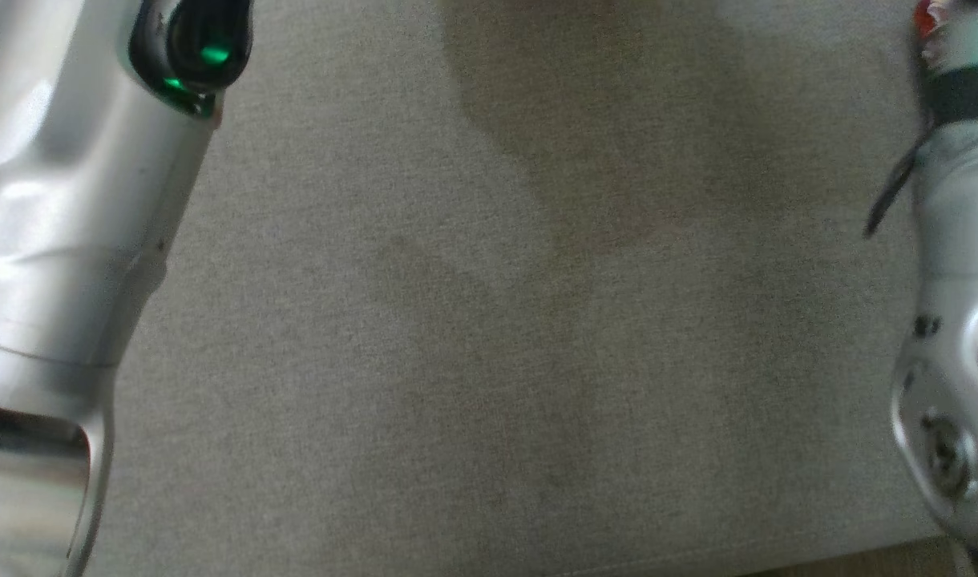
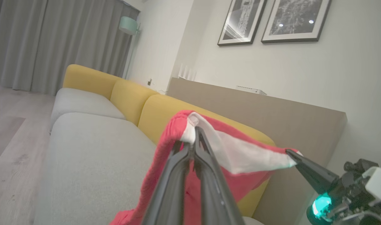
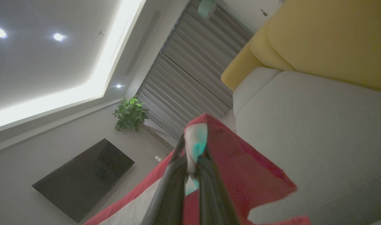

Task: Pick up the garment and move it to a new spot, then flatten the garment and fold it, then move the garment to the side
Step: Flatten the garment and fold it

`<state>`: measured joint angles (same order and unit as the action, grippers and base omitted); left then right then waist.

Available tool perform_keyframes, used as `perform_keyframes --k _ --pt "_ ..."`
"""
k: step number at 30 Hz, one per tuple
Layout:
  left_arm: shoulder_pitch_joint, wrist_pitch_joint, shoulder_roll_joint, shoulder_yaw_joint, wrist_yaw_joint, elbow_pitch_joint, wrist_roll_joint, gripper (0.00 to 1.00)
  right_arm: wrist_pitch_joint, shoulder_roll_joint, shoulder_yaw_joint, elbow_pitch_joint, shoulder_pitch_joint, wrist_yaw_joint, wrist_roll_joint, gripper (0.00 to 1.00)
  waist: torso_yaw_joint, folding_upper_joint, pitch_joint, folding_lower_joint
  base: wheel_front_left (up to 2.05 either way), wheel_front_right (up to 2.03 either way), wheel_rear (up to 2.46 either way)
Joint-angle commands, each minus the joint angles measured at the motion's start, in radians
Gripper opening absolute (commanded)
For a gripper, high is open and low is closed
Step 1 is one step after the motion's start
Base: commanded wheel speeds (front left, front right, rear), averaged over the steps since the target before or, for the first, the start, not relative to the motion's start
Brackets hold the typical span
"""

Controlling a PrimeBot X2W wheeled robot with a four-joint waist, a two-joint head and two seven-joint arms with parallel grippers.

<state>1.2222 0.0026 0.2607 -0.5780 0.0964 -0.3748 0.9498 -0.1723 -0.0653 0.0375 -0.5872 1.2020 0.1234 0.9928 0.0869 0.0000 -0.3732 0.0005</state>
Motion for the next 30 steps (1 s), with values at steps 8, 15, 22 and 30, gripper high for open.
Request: perform_keyframes --k 8,15,22,30 --pt "-0.375 0.003 0.125 -0.103 0.034 0.147 0.174 0.0 0.045 0.013 -0.12 0.091 -0.452 0.007 -0.033 0.0 0.009 0.0 0.034 -0.0005 0.0 0.0 0.0" --pt "-0.852 0.034 0.312 -0.179 -0.003 0.463 0.318 0.0 -0.155 -0.007 0.018 0.46 -0.99 0.007 -0.136 0.0 -0.038 0.0 0.108 -0.0005 0.0 0.0 0.0" --pt "-1.139 -0.034 0.352 -0.228 -0.094 0.682 0.374 0.0 -0.376 0.014 0.216 0.946 -1.459 0.007 -0.134 0.0 -0.101 0.0 0.17 -0.0005 0.0 0.0 0.0" --pt "-1.063 -0.034 0.249 -0.19 -0.105 0.719 0.45 0.0 -0.465 0.015 0.264 1.011 -1.362 0.007 -0.036 0.0 -0.157 0.0 0.103 -0.0005 0.0 0.0 0.0"
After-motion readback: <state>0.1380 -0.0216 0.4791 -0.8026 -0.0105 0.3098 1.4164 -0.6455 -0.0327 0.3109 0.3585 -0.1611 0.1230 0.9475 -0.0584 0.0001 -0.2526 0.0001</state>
